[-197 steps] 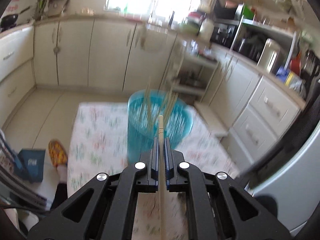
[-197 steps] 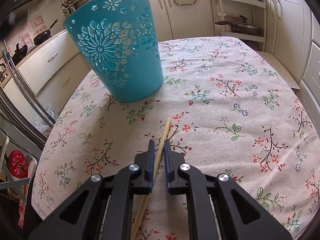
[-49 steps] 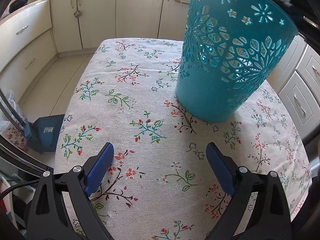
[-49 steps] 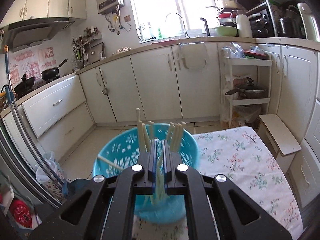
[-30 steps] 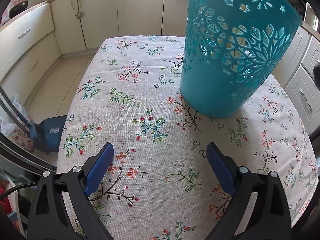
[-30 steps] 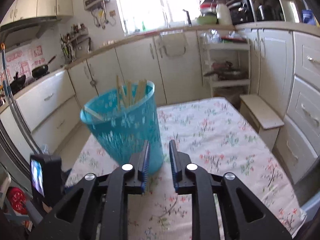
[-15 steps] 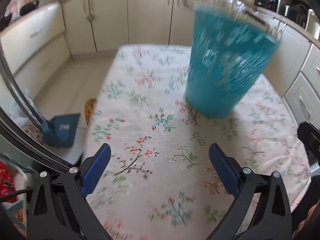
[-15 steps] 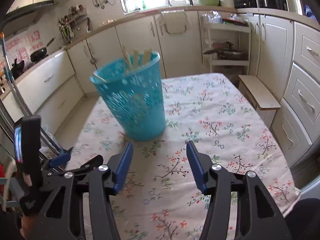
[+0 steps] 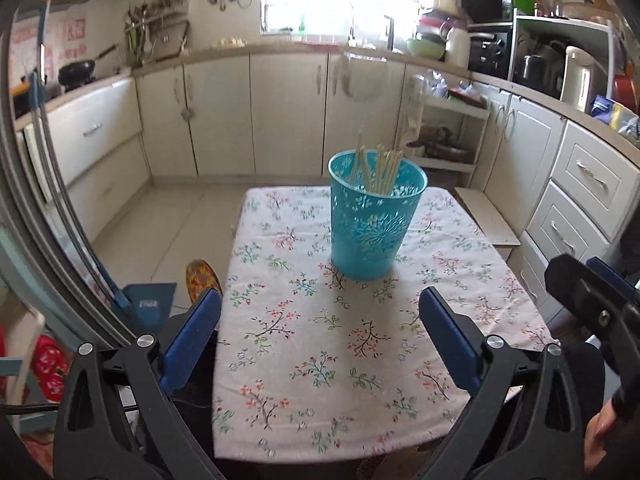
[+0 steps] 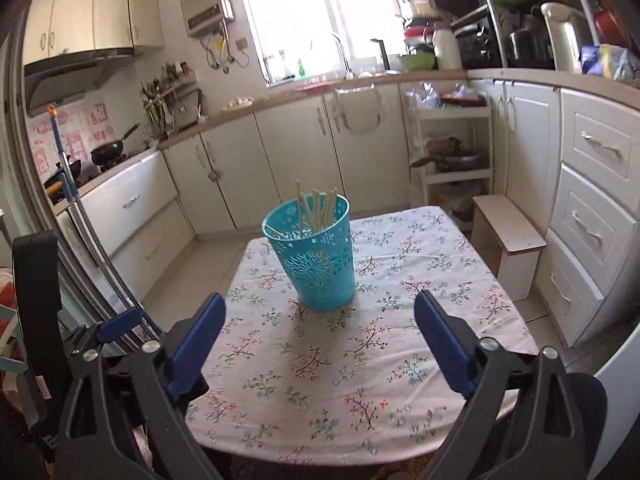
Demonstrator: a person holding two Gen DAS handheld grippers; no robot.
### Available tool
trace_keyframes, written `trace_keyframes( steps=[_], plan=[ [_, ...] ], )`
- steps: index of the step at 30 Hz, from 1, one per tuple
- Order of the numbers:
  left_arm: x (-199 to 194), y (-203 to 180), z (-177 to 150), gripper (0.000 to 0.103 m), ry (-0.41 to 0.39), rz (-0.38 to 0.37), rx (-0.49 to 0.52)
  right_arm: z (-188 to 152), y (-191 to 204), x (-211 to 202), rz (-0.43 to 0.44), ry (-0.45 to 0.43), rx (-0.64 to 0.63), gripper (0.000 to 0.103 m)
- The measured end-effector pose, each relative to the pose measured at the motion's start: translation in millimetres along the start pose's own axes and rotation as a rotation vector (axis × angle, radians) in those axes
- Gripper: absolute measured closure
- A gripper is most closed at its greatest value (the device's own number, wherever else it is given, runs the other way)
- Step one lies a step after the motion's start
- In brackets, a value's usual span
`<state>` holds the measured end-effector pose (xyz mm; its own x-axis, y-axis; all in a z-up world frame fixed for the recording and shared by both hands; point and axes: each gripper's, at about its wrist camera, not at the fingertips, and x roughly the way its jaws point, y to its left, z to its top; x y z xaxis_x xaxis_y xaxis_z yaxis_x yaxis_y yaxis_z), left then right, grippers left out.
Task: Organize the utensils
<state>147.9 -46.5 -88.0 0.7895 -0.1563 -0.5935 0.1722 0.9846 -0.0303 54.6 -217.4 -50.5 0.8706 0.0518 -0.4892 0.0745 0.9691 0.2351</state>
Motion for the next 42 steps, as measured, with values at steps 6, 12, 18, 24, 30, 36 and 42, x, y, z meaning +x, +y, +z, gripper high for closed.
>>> trace_keyframes(
  steps=[6,12,18,24,30,36,42],
  plan=[
    [-43.1,0.2,-4.3,0.008,-0.034,0.016,0.006,-6.1,14.5,-47.1,-0.014,-0.066,-0.025,0.008],
    [-78.3,10.3,-7.9,0.008,-0.067,0.029,-0.017,-19.3,21.1,-73.5,-0.023,-0.106,-0.005,0.008],
    [-102.2,14.6,-9.9,0.008,-0.093,0.032,-0.024,-29.9,27.8,-81.9,-0.003,-0.102,0.013,0.007],
    [-117.3,16.0,-14.0,0.008,-0.113,0.033,-0.022,-31.8,33.4,-93.9,0.004,-0.129,-0.007,0.007],
    [-125.2,16.6,-16.6,0.008,-0.127,0.033,-0.026,-35.8,33.3,-100.2,0.008,-0.142,-0.007,0.007],
    [-130.1,17.5,-19.3,0.008,-0.134,0.032,-0.030,-37.9,35.2,-105.7,0.012,-0.154,-0.018,0.007],
    [-132.3,18.1,-20.3,0.008,-0.135,0.029,-0.032,-38.7,35.3,-107.4,0.018,-0.152,-0.020,0.007]
  ],
)
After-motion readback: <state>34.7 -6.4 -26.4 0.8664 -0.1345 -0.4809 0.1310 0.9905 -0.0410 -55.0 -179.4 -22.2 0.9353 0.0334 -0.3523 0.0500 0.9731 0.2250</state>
